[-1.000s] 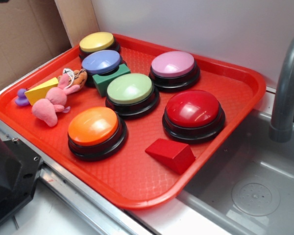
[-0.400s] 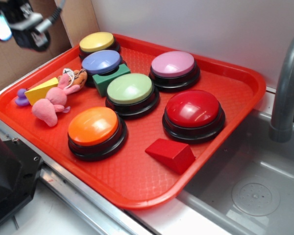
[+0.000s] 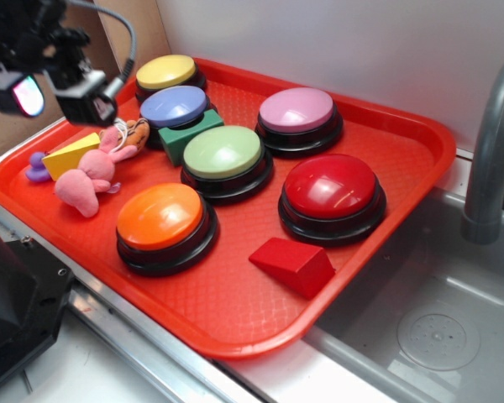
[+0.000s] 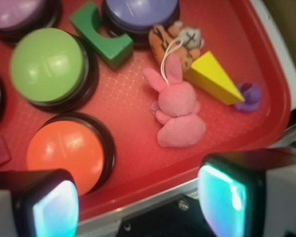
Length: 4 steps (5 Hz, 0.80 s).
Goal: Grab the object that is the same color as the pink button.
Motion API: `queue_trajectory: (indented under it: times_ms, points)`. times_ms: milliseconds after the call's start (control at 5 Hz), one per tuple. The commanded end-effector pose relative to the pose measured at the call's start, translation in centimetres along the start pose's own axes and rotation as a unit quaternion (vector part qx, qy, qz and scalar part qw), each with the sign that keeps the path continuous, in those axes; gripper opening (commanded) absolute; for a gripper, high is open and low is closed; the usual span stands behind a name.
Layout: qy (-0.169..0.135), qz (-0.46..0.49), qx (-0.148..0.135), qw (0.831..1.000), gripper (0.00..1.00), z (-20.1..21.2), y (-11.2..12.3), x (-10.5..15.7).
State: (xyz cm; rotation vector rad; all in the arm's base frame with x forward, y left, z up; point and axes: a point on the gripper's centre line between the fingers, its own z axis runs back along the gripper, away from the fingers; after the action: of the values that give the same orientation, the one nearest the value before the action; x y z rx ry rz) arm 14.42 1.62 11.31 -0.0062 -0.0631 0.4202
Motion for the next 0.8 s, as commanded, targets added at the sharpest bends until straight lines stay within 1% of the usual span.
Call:
queue_trajectory:
  times_ms: [0, 400, 600]
  points:
    - [-0.015, 0.040, 0.016, 0.999, 1.00, -2.2, 1.8, 0.9]
    - [-0.025, 0.060, 0.053, 0.996, 1.00, -3.9, 3.8, 1.4]
    - [-0.033, 0.060, 0.046, 0.997, 1.00, -5.4, 4.6, 1.9]
